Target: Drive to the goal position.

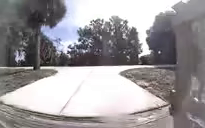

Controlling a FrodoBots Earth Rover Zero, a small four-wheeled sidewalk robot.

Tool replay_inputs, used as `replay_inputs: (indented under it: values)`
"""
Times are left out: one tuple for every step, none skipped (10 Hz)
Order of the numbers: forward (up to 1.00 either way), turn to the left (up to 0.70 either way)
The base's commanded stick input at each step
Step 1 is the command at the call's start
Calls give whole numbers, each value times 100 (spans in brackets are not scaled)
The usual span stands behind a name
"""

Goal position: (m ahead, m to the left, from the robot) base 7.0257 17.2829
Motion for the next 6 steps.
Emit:
replay_inputs:
  values:
    - [85,0]
    - [85,0]
    - [85,0]
    - [85,0]
    - [85,0]
    - [85,0]
